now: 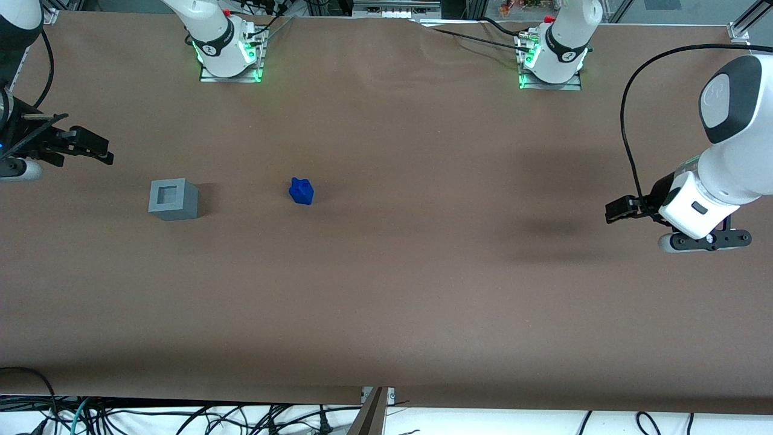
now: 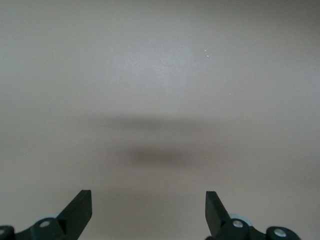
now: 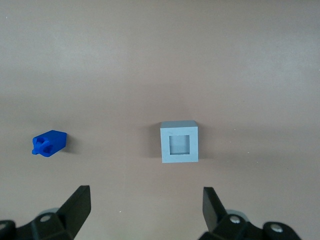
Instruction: Insert blue part into gray base with right arm
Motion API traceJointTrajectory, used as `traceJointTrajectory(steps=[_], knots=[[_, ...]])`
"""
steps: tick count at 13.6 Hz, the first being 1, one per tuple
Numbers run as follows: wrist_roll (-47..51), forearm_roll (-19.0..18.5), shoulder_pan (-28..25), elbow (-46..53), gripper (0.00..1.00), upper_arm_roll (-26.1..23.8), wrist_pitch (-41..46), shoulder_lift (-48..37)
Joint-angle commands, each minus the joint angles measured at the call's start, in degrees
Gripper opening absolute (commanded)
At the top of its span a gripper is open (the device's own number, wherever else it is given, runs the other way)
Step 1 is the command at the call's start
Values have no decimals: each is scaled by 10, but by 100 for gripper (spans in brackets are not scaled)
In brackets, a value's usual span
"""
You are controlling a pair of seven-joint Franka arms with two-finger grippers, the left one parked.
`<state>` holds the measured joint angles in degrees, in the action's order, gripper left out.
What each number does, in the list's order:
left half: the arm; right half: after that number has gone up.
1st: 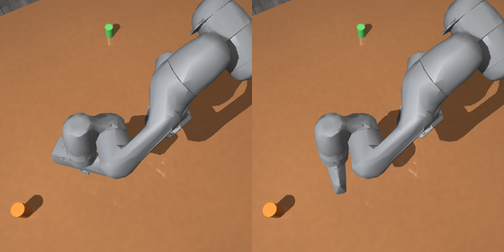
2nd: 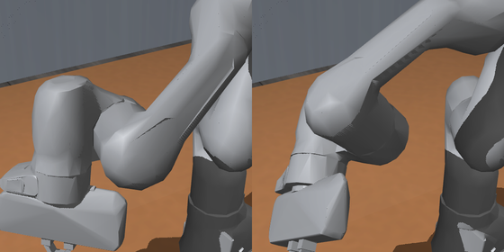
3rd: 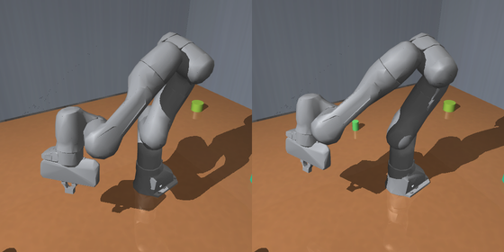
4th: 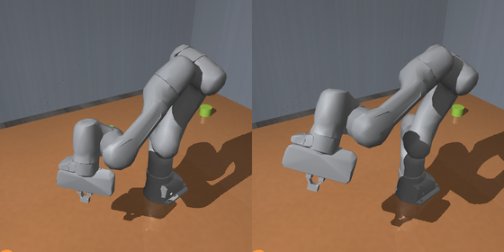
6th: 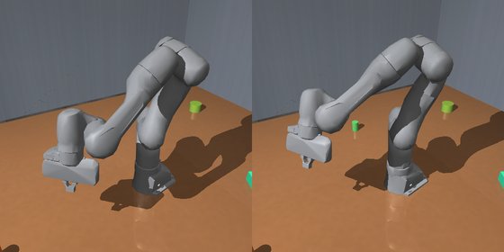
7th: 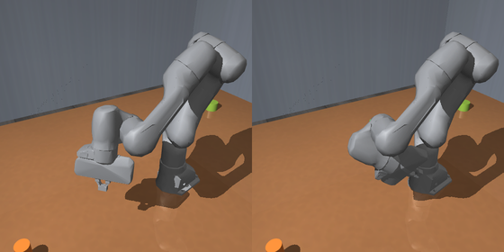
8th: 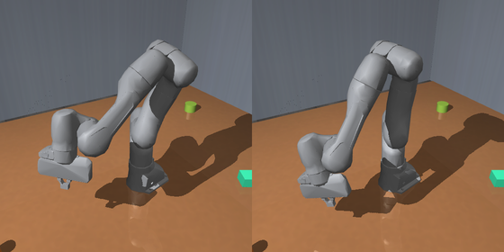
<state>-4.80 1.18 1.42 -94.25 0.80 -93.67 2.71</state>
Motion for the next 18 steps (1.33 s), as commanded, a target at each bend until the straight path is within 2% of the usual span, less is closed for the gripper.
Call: traceJointTrajectory(steps=[1,18], knots=[[-1,-6,6,-8,99,-5,4,-11],[2,-9,1,7,99,-6,7,2]])
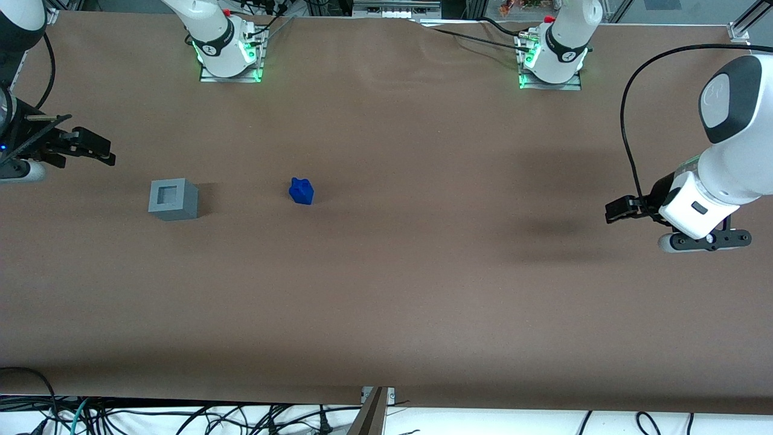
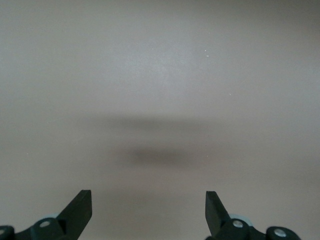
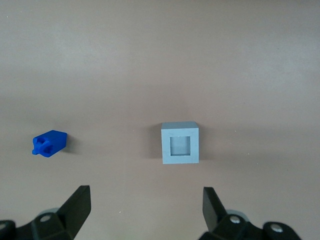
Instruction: Insert blue part into gray base with right arm
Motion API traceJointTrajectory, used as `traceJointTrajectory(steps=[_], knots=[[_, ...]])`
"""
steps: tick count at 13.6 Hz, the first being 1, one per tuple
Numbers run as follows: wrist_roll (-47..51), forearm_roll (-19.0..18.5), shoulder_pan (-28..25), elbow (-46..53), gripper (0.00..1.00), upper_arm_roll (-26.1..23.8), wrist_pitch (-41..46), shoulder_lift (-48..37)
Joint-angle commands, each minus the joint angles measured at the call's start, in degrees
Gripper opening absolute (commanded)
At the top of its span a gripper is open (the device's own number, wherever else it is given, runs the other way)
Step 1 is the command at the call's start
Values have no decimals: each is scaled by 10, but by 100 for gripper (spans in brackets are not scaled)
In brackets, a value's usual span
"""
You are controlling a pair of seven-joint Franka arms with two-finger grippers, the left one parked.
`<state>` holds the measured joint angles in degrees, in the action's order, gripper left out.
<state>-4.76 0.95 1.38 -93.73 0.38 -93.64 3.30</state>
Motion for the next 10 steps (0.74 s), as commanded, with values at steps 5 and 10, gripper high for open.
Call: traceJointTrajectory(steps=[5,10], knots=[[1,-6,2,0,99,-2,6,1],[4,-6,-1,1,99,-4,6,7]])
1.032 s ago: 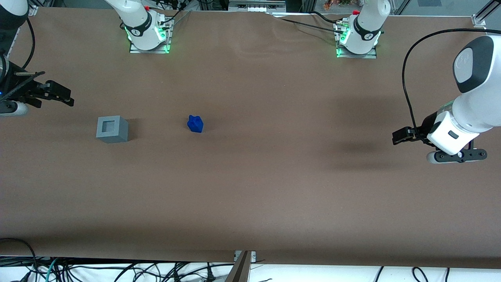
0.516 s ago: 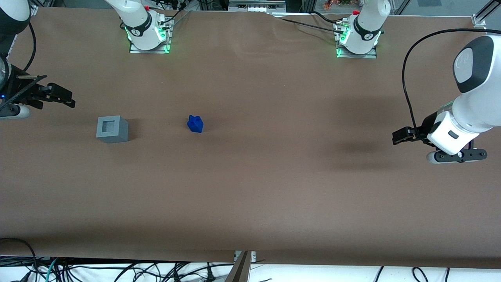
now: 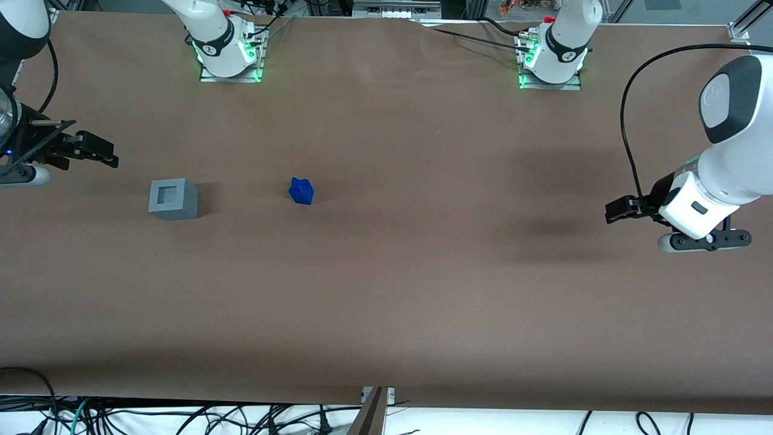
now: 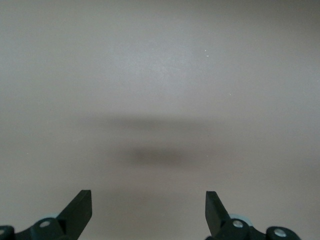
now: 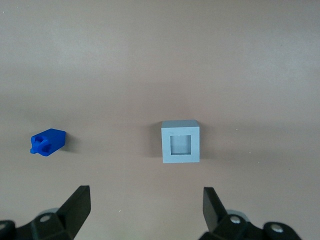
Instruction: Insert blue part into gray base with right arm
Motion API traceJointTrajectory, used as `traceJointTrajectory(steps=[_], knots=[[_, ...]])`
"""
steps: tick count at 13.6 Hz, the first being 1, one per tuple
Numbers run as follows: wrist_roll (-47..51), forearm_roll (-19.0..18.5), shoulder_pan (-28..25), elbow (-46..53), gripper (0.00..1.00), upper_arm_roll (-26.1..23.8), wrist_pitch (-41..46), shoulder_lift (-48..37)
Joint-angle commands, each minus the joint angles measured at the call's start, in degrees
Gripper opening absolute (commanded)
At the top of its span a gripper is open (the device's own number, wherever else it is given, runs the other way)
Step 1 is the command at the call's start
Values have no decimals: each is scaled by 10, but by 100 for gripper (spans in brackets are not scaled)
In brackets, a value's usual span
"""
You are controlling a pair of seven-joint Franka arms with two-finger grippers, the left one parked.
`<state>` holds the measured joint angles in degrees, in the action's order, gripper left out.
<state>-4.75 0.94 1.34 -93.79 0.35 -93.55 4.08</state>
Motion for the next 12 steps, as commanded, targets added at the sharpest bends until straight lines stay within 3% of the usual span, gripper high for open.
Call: traceJointTrajectory(steps=[1,12], knots=[[4,-6,-2,2,99,-4,6,-2],[5,-6,-10,-3,99,-4,9,1]])
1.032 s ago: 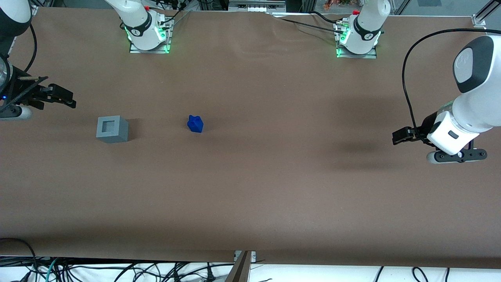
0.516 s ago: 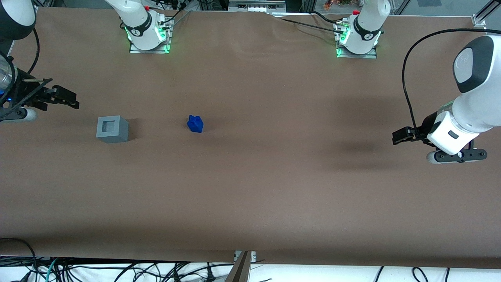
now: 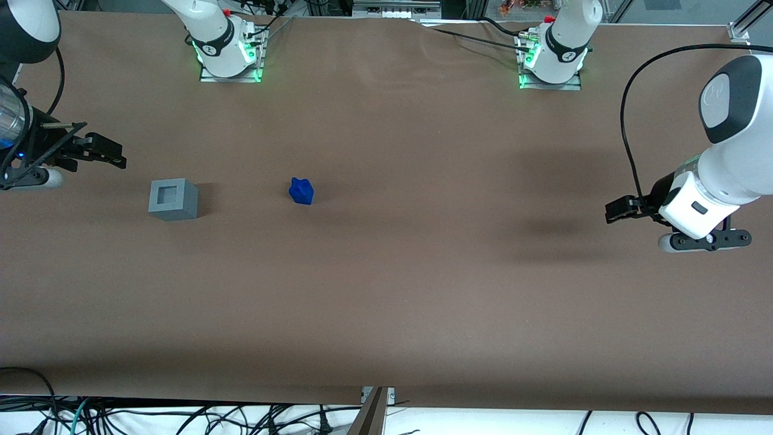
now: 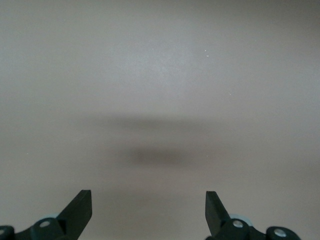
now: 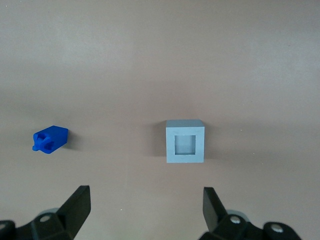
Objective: Insert blue part into gray base with right arm
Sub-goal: 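Move the open right gripper over the blue part and lower it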
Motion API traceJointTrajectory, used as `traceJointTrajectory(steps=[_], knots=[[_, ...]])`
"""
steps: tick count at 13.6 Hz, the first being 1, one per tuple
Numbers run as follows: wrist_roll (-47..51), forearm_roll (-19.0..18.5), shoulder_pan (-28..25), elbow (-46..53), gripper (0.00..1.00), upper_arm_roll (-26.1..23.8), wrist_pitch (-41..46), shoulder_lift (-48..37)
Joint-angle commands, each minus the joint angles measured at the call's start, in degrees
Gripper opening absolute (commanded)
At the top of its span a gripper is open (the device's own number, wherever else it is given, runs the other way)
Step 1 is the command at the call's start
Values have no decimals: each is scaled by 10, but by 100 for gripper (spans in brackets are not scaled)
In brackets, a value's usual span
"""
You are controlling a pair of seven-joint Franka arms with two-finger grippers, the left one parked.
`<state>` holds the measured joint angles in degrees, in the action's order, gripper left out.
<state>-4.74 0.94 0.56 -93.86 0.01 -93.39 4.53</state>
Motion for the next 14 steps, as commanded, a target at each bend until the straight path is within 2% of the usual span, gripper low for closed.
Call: traceJointTrajectory(steps=[1,10,14], knots=[[6,-6,-2,-3,99,-1,11,-1],[8,-6,-15,-4,99,-1,12,12],[27,-2,-56,-5,99,-1,12,40]])
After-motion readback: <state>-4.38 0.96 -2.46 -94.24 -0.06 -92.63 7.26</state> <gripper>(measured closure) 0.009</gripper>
